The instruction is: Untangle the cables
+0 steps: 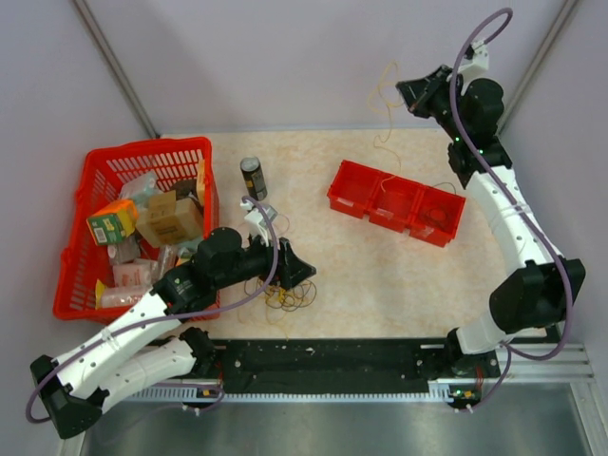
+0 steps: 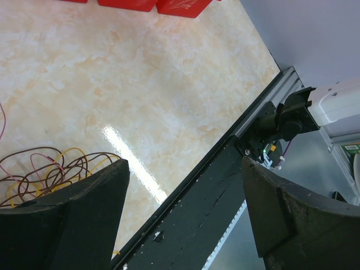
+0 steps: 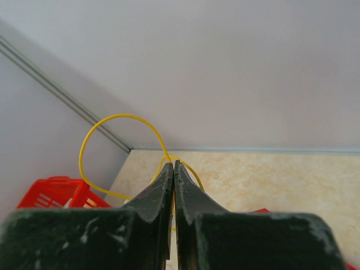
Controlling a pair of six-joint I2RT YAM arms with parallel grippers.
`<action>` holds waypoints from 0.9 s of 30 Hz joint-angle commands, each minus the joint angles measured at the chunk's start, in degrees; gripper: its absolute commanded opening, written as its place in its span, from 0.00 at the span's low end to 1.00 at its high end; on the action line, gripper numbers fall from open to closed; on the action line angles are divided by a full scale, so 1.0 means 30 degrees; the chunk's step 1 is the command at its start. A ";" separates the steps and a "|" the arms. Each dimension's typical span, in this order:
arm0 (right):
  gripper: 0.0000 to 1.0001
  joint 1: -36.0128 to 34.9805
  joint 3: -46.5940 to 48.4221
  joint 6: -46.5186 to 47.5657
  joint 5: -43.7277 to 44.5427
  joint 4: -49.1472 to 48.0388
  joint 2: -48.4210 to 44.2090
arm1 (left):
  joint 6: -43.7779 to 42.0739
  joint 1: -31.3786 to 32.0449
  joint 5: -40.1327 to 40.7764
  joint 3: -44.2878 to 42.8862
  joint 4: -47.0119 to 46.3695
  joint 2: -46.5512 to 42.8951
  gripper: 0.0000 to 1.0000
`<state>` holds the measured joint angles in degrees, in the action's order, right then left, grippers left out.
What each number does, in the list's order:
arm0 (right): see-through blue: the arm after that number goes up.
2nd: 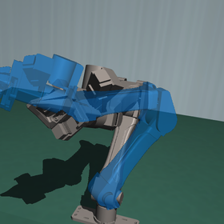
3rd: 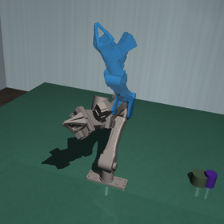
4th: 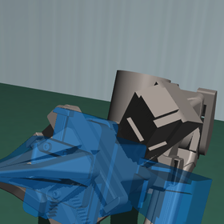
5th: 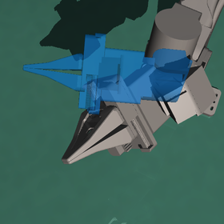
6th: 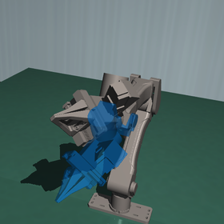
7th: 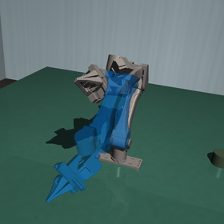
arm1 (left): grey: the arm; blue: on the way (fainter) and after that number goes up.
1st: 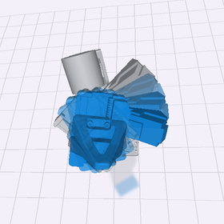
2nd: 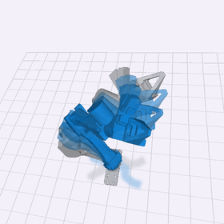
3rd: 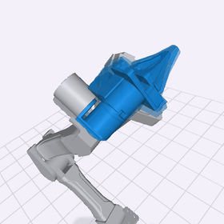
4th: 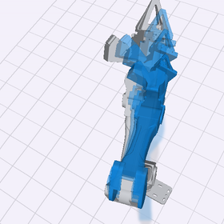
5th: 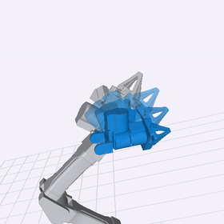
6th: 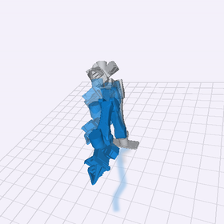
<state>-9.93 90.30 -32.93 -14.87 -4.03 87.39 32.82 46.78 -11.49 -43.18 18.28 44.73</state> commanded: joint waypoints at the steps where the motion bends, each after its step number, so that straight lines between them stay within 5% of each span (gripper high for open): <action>1: 0.00 0.0440 -0.1707 0.0018 0.0124 -0.2024 -0.1180 | -0.0334 0.0021 0.0166 -0.0431 -0.0148 -0.0203 0.85; 9: 0.00 0.0762 -0.8382 0.1569 0.0679 -0.1996 -0.4633 | -0.0363 0.0020 0.0925 -0.0255 0.0028 -0.0058 0.85; 14: 0.00 0.0762 -1.2254 0.2623 0.1794 -0.2260 -0.5929 | -0.0014 -0.0214 0.1923 -0.1249 0.0789 0.2484 0.82; 27: 0.00 -0.0965 -0.9891 0.5118 0.5894 0.4917 -0.0982 | 0.0224 -0.0565 0.7691 -0.3389 0.3778 0.6736 0.75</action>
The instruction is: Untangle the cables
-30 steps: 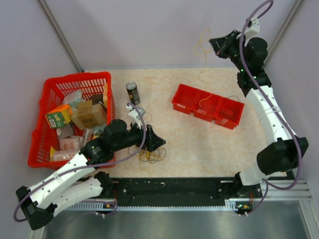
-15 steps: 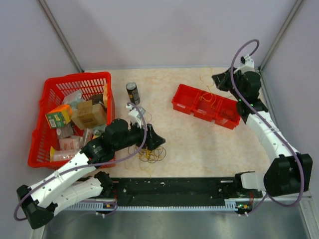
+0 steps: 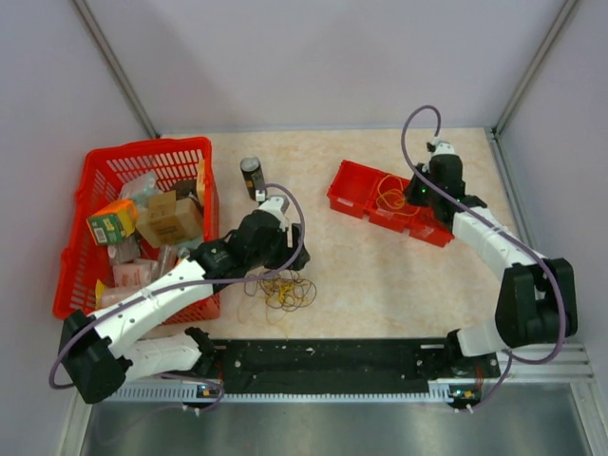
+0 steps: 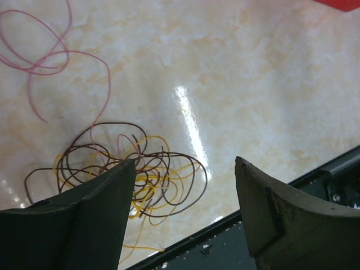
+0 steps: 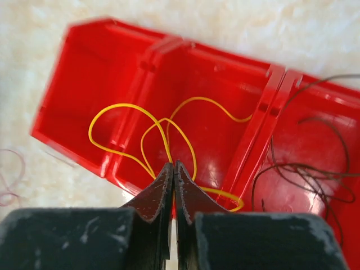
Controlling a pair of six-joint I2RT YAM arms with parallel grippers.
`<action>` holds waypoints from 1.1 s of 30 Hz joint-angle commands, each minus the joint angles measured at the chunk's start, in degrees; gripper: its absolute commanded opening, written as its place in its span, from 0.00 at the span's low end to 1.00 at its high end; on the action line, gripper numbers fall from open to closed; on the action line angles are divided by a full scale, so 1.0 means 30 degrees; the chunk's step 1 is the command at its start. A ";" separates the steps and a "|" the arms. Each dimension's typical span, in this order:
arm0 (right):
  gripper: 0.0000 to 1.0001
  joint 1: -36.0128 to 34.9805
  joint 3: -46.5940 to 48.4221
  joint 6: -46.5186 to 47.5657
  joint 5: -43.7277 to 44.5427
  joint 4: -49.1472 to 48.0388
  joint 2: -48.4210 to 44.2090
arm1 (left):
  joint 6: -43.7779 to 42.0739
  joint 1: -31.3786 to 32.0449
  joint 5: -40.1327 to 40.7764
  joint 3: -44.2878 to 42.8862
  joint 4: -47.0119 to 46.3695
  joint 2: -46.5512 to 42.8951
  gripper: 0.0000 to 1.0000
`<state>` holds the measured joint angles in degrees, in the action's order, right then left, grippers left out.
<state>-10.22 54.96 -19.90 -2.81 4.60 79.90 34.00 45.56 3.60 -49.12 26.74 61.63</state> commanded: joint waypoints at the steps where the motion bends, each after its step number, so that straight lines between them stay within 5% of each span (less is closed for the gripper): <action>1: 0.00 -0.0987 0.2185 0.0687 0.2077 0.2070 0.2073 | -0.0345 -0.0216 0.2843 -0.1438 0.0959 0.1428 0.75; 9: 0.00 -0.1164 0.5379 0.2941 0.2783 0.2507 0.6090 | -0.1106 -0.1533 0.0562 -0.0589 -0.0271 0.2338 0.72; 13: 0.00 -0.1164 0.5878 0.2067 0.0183 0.2450 0.7172 | -0.1664 -0.2235 -0.0608 -0.0793 -0.0270 0.3478 0.81; 18: 0.00 -0.1164 0.6115 0.0630 -0.2107 0.2510 0.8173 | -0.1871 -0.2560 -0.1024 -0.2107 0.1125 0.5236 0.76; 21: 0.13 -0.1135 0.5938 0.0335 -0.2550 0.2567 0.7413 | -0.2162 -0.2560 -0.0672 -0.2142 0.1253 0.5620 0.73; 24: 0.38 -0.1135 0.6056 0.0422 -0.2579 0.3736 0.5747 | -0.2572 -0.2560 -0.0438 -0.2054 0.1339 0.5795 0.68; 28: 0.64 -0.1746 0.5035 0.0890 -0.2171 0.4589 0.1998 | -0.2632 -0.2560 0.0261 -0.1907 0.1106 0.6147 0.73; 33: 0.70 -0.3825 0.2079 0.0103 -0.3397 0.4299 -0.0935 | -0.3595 -0.2560 0.2958 -0.1877 -0.0647 0.6438 0.84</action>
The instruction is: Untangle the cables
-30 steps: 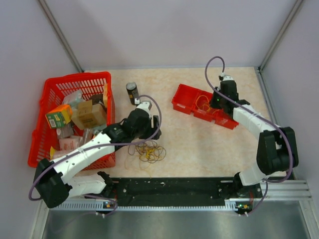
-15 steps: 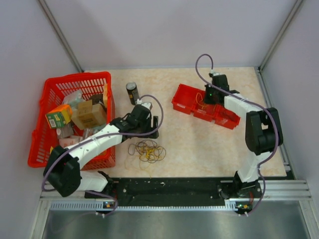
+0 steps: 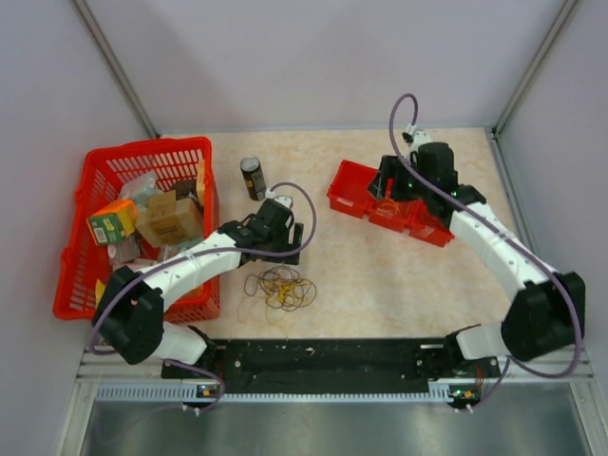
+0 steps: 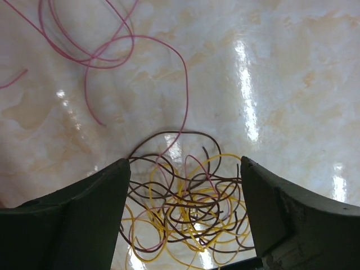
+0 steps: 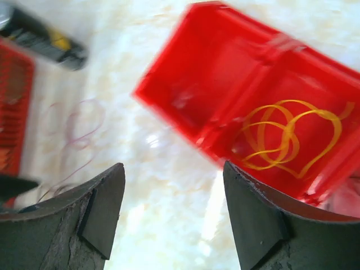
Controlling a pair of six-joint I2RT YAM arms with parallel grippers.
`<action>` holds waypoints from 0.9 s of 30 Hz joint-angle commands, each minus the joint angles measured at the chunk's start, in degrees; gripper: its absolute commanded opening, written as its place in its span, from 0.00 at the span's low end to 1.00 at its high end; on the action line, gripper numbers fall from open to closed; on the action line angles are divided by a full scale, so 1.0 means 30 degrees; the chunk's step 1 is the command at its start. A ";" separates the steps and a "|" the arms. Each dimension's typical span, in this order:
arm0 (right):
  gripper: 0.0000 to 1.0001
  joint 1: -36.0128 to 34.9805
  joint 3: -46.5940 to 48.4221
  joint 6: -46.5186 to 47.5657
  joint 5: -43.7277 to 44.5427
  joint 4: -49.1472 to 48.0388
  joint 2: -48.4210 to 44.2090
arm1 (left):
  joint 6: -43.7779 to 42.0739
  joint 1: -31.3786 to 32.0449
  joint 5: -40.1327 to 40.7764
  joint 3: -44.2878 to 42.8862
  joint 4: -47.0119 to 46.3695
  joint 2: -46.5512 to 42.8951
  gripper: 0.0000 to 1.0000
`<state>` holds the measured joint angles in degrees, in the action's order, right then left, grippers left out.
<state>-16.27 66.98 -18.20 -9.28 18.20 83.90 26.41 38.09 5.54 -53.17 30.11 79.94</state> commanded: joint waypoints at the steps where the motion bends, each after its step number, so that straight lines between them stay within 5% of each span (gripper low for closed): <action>1: 0.71 -0.2276 -0.2864 -0.0787 -0.1330 -0.0699 -0.2853 | -0.1302 -0.0155 0.2400 -0.0849 -0.2151 0.0915 0.84; 9: 0.70 -0.3744 -0.8702 -0.4218 -0.3265 -0.4307 -0.6693 | 0.1066 -0.1855 0.4797 -0.3103 -0.3064 0.4460 0.82; 13: 0.70 -0.3775 -0.9903 -0.4102 -0.3149 -0.3665 -0.8070 | 0.1827 -0.2351 0.7379 -0.6962 -0.0262 0.8120 0.80; 16: 0.70 -0.3775 -1.0518 -0.3838 -0.3001 -0.3283 -0.9068 | 0.2123 -0.2996 0.6333 -0.8818 0.0717 0.9940 0.71; 27: 0.70 -0.3775 -1.1077 -0.3720 -0.3089 -0.3019 -0.9861 | 0.7098 -0.3525 0.5476 -0.7706 0.0918 1.0148 0.60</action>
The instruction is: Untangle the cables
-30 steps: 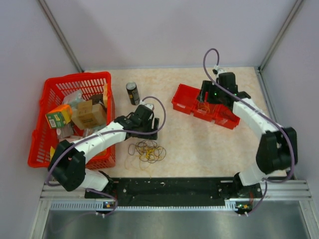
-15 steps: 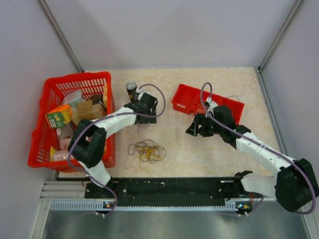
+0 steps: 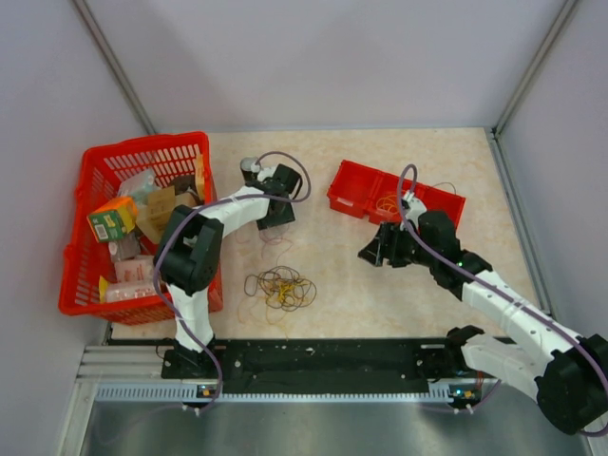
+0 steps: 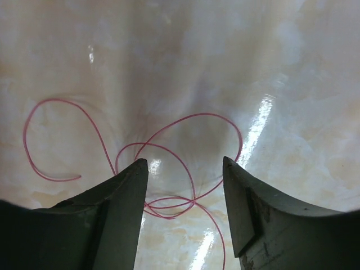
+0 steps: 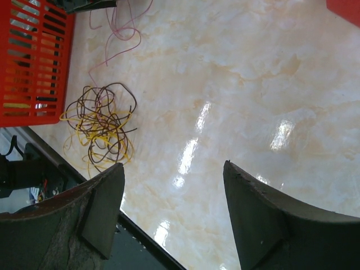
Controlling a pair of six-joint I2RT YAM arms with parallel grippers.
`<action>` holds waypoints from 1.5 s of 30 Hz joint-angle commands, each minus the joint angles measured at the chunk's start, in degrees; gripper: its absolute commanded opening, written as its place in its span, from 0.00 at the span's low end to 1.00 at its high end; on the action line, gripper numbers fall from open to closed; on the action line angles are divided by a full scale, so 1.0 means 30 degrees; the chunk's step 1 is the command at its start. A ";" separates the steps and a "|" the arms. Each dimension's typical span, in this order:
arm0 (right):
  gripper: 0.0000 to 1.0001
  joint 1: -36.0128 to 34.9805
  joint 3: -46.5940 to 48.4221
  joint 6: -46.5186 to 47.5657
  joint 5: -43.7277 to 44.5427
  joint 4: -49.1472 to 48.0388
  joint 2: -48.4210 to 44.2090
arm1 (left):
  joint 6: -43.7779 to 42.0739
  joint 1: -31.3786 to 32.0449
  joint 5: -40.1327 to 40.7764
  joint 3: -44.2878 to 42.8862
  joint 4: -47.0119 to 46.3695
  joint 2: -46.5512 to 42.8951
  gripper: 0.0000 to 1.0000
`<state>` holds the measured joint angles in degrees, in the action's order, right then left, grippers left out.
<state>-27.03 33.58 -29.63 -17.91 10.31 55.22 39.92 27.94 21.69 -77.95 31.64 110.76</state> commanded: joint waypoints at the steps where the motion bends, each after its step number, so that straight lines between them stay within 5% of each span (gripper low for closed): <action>1: 0.70 -0.0191 0.0143 0.0091 -0.0211 -0.0359 -0.0331 | 0.3181 -0.0145 0.0267 0.0410 0.0788 0.0167 0.58; 6: 0.70 -0.0191 0.0495 0.0207 -0.0153 -0.0067 -0.0565 | 0.4328 -0.0145 0.0502 -0.0178 0.1495 0.1107 0.57; 15: 0.69 -0.0191 0.0378 0.0149 0.0257 0.0402 -0.1062 | 0.4125 -0.0262 0.0094 -0.0236 0.1114 0.1487 0.33; 21: 0.69 -0.0191 0.0524 0.0208 0.0697 0.0987 -0.1678 | 0.2522 -0.0408 -0.1073 -0.0293 0.0936 0.0876 0.00; 28: 0.75 -0.0423 0.1167 0.2079 -0.2579 -0.0471 -0.0423 | -0.2315 -0.0350 -0.6608 0.0990 -0.0110 -0.8458 0.00; 32: 0.83 -0.1826 0.2716 0.2083 -0.3784 -0.3282 0.1101 | -0.2380 -0.0408 -1.0121 0.1960 -0.1374 -1.2215 0.00; 37: 0.85 -0.4201 0.5879 0.1586 -0.3873 -0.6769 0.3882 | -0.2145 -0.0409 -1.3409 0.1406 -0.1903 -1.4416 0.00; 45: 0.85 -0.5812 1.0333 0.1846 -0.3111 -0.8037 0.5877 | -0.1356 -0.0408 -1.5227 0.0469 -0.2372 -1.6528 0.00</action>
<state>-41.65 57.43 -25.23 -27.62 -7.97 70.87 34.59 26.92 -18.74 -73.93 26.63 64.05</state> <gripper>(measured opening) 0.849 0.008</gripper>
